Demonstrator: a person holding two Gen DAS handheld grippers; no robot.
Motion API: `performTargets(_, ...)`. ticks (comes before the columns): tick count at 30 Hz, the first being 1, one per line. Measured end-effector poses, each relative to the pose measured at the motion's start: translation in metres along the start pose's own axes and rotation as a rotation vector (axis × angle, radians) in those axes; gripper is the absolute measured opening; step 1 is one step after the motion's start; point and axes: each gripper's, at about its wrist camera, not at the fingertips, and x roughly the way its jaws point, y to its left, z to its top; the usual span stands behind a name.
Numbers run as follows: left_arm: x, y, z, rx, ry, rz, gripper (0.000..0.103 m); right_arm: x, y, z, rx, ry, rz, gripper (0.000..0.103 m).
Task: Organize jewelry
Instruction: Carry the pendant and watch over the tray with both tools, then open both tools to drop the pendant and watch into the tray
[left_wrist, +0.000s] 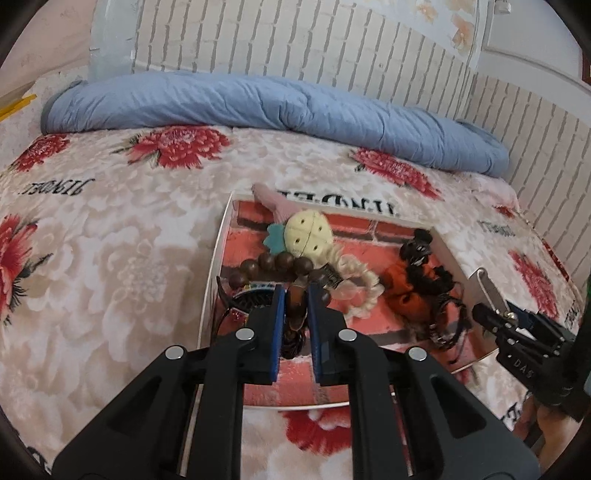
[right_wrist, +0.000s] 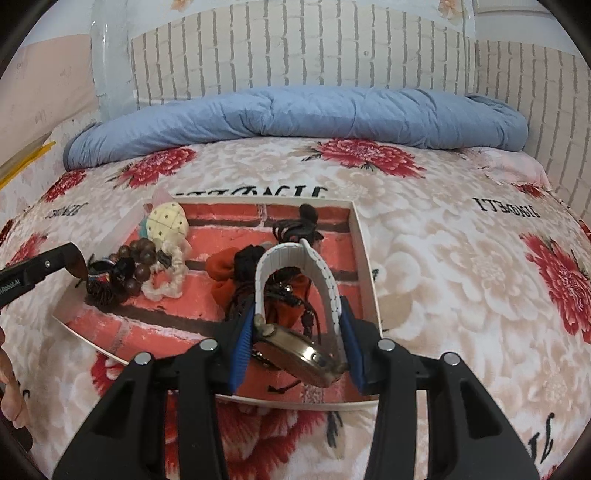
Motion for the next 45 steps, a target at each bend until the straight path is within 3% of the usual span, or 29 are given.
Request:
performTargets(13, 0.035, 0.015, 0.000, 0.022, 0.028, 0.056, 0.011, 0.023, 0.003, -0.001, -0.011, 0.012, -0.023, 0.043)
performTargets(20, 0.034, 0.007, -0.006, 0.078, 0.005, 0.113, 0.011, 0.032, 0.003, -0.006, -0.001, 0.035, -0.020, 0.043)
performTargets(25, 0.030, 0.011, -0.009, 0.056, 0.008, 0.099, 0.011, 0.030, 0.003, -0.012, 0.005, 0.033, -0.014, 0.043)
performTargets(30, 0.027, 0.009, -0.013, 0.068, 0.001, 0.115, 0.028, 0.028, 0.002, -0.014, 0.001, 0.030, -0.013, 0.047)
performTargets(32, 0.025, 0.008, -0.015, 0.071, -0.005, 0.131, 0.047, 0.029, 0.001, -0.015, 0.004, 0.035, 0.000, 0.053)
performTargets(33, 0.024, 0.008, -0.017, 0.070, -0.005, 0.133, 0.048, 0.028, 0.001, -0.016, 0.004, 0.036, 0.004, 0.059)
performTargets(37, 0.017, 0.011, -0.022, 0.054, 0.010, 0.126, 0.051, 0.020, 0.000, -0.019, 0.003, 0.030, -0.003, 0.063)
performTargets(39, 0.008, 0.010, -0.024, 0.042, 0.003, 0.123, 0.059, 0.007, -0.002, -0.020, 0.012, 0.007, -0.011, 0.075)
performTargets(41, -0.009, 0.007, -0.025, 0.039, -0.026, 0.131, 0.078, -0.009, -0.001, -0.020, 0.007, -0.020, -0.022, 0.076)
performTargets(45, -0.050, 0.000, -0.035, 0.052, -0.100, 0.154, 0.093, -0.036, 0.002, -0.024, -0.012, -0.066, -0.028, 0.088)
